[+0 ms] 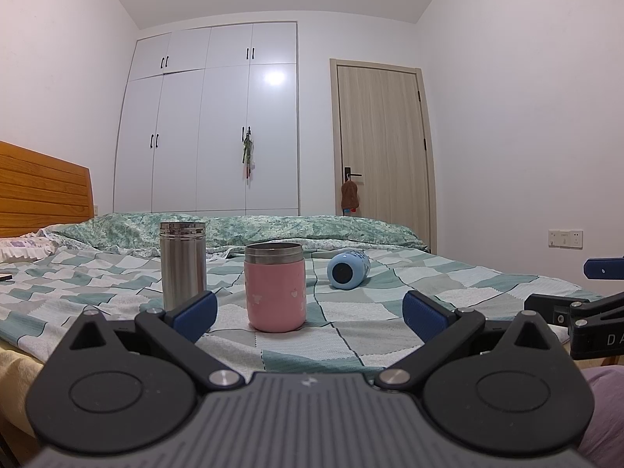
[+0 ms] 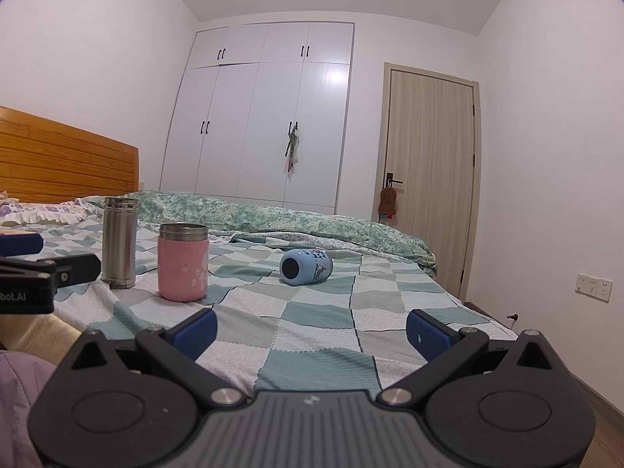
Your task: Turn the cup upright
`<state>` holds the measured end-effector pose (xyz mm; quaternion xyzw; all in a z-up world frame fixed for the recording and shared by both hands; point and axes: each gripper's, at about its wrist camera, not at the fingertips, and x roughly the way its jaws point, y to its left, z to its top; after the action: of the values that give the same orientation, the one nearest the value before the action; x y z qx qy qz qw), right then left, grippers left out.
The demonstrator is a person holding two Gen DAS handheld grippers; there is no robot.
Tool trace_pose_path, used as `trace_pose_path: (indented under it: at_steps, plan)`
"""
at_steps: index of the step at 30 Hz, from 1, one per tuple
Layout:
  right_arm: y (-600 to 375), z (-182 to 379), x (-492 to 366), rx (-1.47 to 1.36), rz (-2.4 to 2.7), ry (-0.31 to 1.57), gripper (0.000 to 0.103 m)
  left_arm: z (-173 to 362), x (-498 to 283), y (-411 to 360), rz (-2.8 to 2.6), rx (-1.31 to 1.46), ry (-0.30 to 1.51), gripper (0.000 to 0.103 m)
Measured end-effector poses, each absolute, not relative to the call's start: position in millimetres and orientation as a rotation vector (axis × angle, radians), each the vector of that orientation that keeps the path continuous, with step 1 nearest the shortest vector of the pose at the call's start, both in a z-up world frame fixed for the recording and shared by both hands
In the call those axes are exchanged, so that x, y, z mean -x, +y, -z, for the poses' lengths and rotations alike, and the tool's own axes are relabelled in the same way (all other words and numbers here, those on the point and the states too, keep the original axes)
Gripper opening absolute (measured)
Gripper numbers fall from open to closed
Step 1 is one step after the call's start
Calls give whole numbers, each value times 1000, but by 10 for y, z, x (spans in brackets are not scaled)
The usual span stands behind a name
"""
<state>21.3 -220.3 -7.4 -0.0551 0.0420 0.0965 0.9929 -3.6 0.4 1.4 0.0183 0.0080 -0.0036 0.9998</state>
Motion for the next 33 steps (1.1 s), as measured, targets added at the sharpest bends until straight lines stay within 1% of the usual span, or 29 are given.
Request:
trace_pose_path:
  at_steps: [11,18,28,33]
  plan:
    - [-2200,73,-221,103,-197,89,103,-16,18,10,20,-26,13,103]
    - [-2245,-47,-313,66,-214,107,103,-176,-172,-76,71,-49,50,103]
    - [-2357,-393,-1065,84,-216,122,103,-730,-952,-366,160,-144,85,103]
    - [-2478,-599,-1535,97,-219,151,103,-982,-1495,-483,211,-149,150,103]
